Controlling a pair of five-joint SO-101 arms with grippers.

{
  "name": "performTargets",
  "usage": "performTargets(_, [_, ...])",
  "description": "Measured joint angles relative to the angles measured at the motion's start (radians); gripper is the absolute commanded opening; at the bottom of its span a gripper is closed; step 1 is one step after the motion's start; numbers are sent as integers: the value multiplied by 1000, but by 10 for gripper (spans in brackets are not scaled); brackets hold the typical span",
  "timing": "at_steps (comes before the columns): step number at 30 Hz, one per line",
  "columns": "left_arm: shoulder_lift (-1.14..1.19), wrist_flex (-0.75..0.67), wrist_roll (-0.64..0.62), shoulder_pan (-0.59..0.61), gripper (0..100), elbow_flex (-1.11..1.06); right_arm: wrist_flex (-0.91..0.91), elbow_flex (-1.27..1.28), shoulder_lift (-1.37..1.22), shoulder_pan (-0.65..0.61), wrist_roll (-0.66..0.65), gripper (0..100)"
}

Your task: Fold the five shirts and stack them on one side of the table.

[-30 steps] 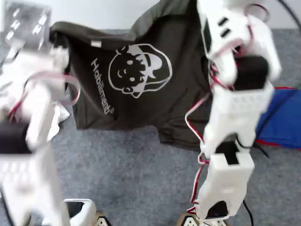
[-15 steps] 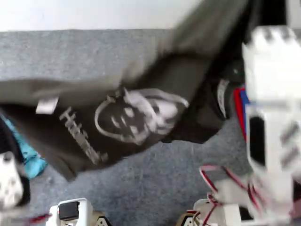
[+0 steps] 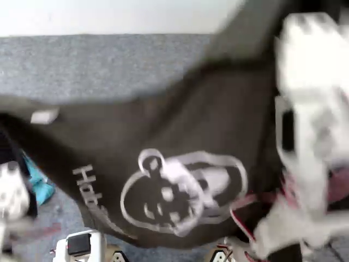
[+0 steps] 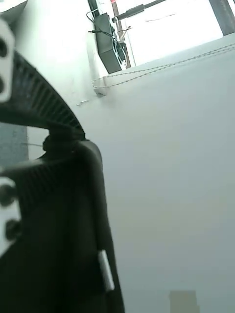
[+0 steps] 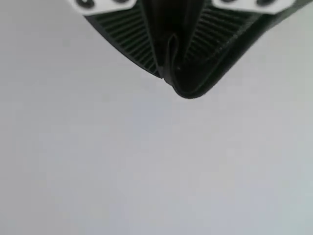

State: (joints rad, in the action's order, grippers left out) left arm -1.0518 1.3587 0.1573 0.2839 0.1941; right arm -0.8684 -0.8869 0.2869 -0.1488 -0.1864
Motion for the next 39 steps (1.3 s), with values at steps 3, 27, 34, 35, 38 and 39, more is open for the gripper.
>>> performTargets(3, [2,-199,0,15,15,-242,35,83,-144,0,0,8])
performTargets(27, [967,-661,89,-64,14,-256,2,-18,-735,-14,-25,8])
performTargets(34, [864,-295,91,-92,14,-279,-239,-68,-735,-11,-25,8])
performTargets(35, [856,-247,91,-104,14,-311,-296,-75,-735,-11,-35,8])
performTargets(38, [844,-186,91,-133,13,-456,-489,-110,-735,-14,-117,8])
performTargets(39, [835,-183,91,-140,13,-514,-562,-124,-735,-14,-161,8])
